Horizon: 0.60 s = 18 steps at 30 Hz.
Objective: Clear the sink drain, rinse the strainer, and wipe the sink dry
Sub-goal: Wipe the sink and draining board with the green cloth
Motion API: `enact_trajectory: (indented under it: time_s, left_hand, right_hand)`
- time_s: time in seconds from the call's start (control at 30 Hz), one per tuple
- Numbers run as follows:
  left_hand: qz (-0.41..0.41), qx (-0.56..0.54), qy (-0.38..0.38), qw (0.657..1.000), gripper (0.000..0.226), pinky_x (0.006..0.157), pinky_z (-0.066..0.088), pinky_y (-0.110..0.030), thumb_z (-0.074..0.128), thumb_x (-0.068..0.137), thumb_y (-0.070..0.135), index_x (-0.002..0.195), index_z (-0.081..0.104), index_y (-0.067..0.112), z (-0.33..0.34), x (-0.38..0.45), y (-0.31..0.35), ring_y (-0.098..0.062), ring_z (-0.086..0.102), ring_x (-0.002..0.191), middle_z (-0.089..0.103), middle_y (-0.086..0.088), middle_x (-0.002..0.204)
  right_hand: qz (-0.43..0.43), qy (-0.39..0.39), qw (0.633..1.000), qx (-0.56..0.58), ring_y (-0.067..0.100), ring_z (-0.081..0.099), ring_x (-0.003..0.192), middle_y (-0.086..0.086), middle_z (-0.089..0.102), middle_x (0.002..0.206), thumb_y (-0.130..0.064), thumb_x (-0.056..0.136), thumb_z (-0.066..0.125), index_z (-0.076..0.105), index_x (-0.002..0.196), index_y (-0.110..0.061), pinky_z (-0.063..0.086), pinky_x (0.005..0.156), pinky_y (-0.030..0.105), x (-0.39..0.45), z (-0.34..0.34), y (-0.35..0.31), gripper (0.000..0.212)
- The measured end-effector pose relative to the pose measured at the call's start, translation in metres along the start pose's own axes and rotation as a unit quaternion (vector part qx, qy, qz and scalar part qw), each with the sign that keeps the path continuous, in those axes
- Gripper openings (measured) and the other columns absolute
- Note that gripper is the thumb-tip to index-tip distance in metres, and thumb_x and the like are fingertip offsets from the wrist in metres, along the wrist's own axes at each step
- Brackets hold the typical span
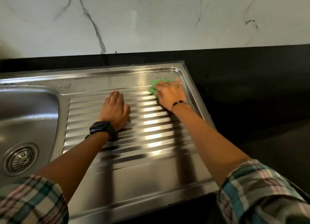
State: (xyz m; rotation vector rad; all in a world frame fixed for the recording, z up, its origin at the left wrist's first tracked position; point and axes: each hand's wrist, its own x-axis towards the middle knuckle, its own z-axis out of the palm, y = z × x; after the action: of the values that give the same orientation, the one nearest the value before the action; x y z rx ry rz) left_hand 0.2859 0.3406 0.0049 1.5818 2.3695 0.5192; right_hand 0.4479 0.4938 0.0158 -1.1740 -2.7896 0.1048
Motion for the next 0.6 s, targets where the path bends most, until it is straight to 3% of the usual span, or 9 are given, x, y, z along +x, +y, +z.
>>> enact_trajectory:
  time_s: [0.13, 0.27, 0.33, 0.47, 0.53, 0.6]
  left_hand:
    - [-0.006, 0.002, -0.001, 1.000, 0.054, 0.118, 0.009, -0.037, 0.028, 0.097, 0.030, 0.143, 0.025, 0.003, -0.001, 0.002, 0.002, -0.026, 0.013, 0.144, 0.020, -0.016, 0.153]
    - [-0.007, 0.022, -0.005, 1.000, 0.055, 0.119, 0.008, -0.037, 0.031, 0.095, 0.029, 0.142, 0.024, 0.003, 0.002, 0.004, 0.003, -0.027, 0.014, 0.143, 0.021, -0.017, 0.153]
    - [-0.004, 0.028, -0.004, 1.000, 0.055, 0.119, 0.008, -0.037, 0.032, 0.095, 0.028, 0.143, 0.023, 0.003, 0.004, 0.007, 0.004, -0.027, 0.013, 0.143, 0.021, -0.017, 0.153]
    - [-0.016, 0.041, -0.007, 0.999, 0.056, 0.118, 0.006, -0.036, 0.031, 0.095, 0.027, 0.144, 0.020, 0.003, 0.004, 0.006, 0.007, -0.026, 0.011, 0.144, 0.017, -0.017, 0.154]
    - [-0.011, 0.037, -0.009, 0.999, 0.057, 0.118, 0.005, -0.035, 0.029, 0.094, 0.028, 0.144, 0.020, 0.003, 0.003, 0.005, 0.005, -0.026, 0.011, 0.144, 0.017, -0.017, 0.154]
    - [-0.005, 0.024, -0.018, 1.000, 0.064, 0.117, 0.004, -0.033, 0.022, 0.088, 0.035, 0.144, 0.020, 0.003, 0.001, 0.004, 0.003, -0.025, 0.010, 0.144, 0.017, -0.016, 0.154]
  right_hand:
    - [0.077, 0.008, 0.997, -0.004, 0.021, 0.044, 0.126, -0.004, 0.049, 0.139, -0.025, 0.092, 0.041, 0.052, 0.126, -0.026, 0.004, 0.116, 0.047, -0.004, -0.003, 0.045, 0.035]
    - [0.117, 0.059, 0.989, 0.070, 0.031, 0.038, 0.125, 0.012, 0.050, 0.137, -0.019, 0.092, 0.047, 0.055, 0.122, -0.008, 0.023, 0.109, 0.040, 0.001, 0.007, 0.001, 0.033]
    - [0.087, 0.038, 0.991, 0.093, 0.031, 0.035, 0.128, 0.010, 0.050, 0.136, -0.019, 0.092, 0.046, 0.055, 0.122, -0.010, 0.020, 0.111, 0.040, 0.004, 0.010, -0.034, 0.033]
    - [-0.071, 0.003, 0.992, 0.103, 0.028, 0.030, 0.132, 0.005, 0.048, 0.138, -0.018, 0.090, 0.049, 0.052, 0.127, -0.014, 0.013, 0.117, 0.039, 0.010, 0.018, -0.093, 0.037]
    - [-0.134, -0.009, 0.989, 0.062, 0.028, 0.031, 0.132, 0.003, 0.045, 0.142, -0.016, 0.088, 0.050, 0.046, 0.133, -0.018, 0.016, 0.116, 0.040, 0.011, 0.014, -0.078, 0.045]
    - [-0.101, -0.007, 0.995, 0.024, 0.029, 0.031, 0.135, 0.002, 0.041, 0.145, -0.010, 0.088, 0.049, 0.044, 0.134, -0.021, 0.019, 0.115, 0.043, 0.013, 0.011, -0.035, 0.048]
